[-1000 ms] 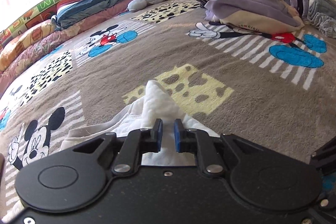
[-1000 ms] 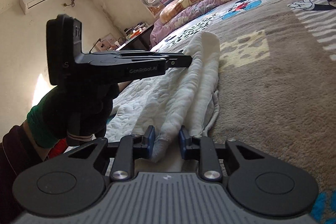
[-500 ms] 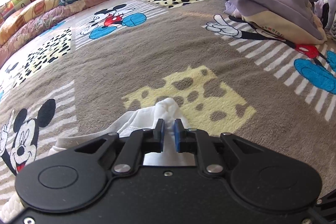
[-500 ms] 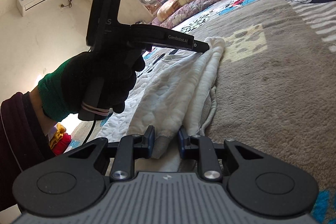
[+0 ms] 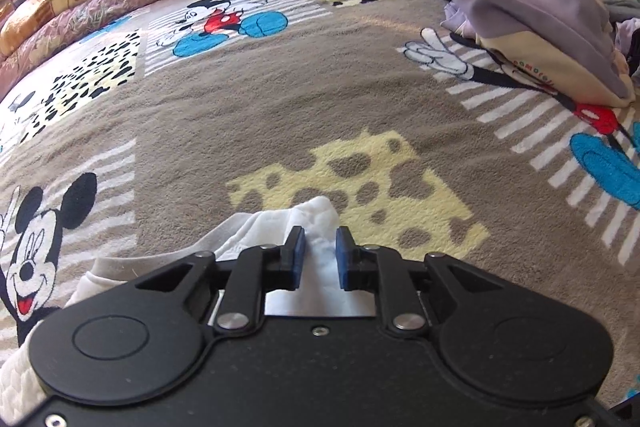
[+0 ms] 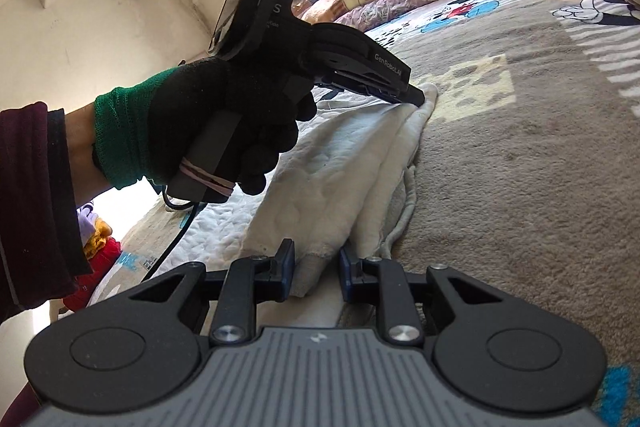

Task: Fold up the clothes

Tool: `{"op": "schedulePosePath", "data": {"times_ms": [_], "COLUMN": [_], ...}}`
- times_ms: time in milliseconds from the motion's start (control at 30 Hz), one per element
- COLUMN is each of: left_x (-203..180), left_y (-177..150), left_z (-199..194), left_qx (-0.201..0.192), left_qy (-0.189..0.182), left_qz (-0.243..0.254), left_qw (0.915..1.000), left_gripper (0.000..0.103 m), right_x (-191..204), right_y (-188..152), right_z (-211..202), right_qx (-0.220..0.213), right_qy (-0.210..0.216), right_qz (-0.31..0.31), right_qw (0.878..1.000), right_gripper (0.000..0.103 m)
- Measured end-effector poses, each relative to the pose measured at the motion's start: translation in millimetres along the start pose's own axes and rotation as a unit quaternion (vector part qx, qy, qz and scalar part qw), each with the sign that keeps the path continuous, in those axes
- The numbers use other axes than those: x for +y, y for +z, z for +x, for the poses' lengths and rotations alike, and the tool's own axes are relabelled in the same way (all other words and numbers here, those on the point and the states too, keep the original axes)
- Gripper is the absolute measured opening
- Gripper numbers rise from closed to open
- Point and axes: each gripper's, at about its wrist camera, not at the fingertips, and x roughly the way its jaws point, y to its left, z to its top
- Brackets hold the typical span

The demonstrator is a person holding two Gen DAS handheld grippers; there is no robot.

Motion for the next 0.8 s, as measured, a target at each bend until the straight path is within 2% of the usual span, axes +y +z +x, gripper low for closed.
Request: {"op": "schedulePosePath", "data": {"times_ms": [67,167,267,333,433,500,567,667,767,800], "left_x": [5.8,7.0,1.4,-5.1,-9.8,-16.8,-25.0,-19.2,-21.5,-23.0], "left_y": [-6.8,-24.2,-40.7,-49.4,-54.0,-56.4,-51.8,-47.6,-46.9,-47.5], "left_z": [-23.7,-51.4,-62.6,-57.4,-37.0,-26.2,-23.5,-23.2,-22.5,-22.8], "left_qx": [-0.018,-0.029,-0.026,-0.014,0.006,0.005,0.029,0.047,0.052,0.051], "left_qy": [-0.007,-0.01,-0.02,-0.012,-0.008,0.009,0.024,0.021,0.029,0.033], "left_qz": [-0.012,-0.004,0.009,0.017,-0.007,0.017,0.027,0.004,-0.005,-0.004], "left_qw": [0.9997,0.9995,0.9994,0.9997,0.9999,0.9998,0.9989,0.9987,0.9982,0.9982], "left_gripper": [0.013,0.013,0.013,0.013,0.014,0.014,0.014,0.015,0.015,0.015], "right_x": [-3.6,-5.4,-4.2,-2.0,2.5,6.5,9.1,13.6,29.3,35.4], "right_y": [0.4,0.2,-0.7,-1.6,-3.1,-4.3,-4.6,-6.3,-13.0,-15.5], "right_z": [0.3,0.0,-0.8,-2.0,-2.4,-2.0,-1.7,-11.1,-27.3,-29.7], "right_qx": [-0.001,-0.003,-0.005,-0.009,-0.013,-0.014,-0.017,-0.048,-0.109,-0.121], "right_qy": [0.006,0.008,0.006,0.003,-0.005,-0.014,-0.023,-0.044,-0.082,-0.084], "right_qz": [0.008,0.013,0.009,0.003,-0.012,-0.024,-0.031,-0.034,-0.076,-0.097], "right_qw": [1.0,1.0,1.0,1.0,1.0,1.0,0.999,0.997,0.988,0.984], "right_gripper": [0.024,0.023,0.024,0.026,0.026,0.026,0.026,0.028,0.046,0.046]}}
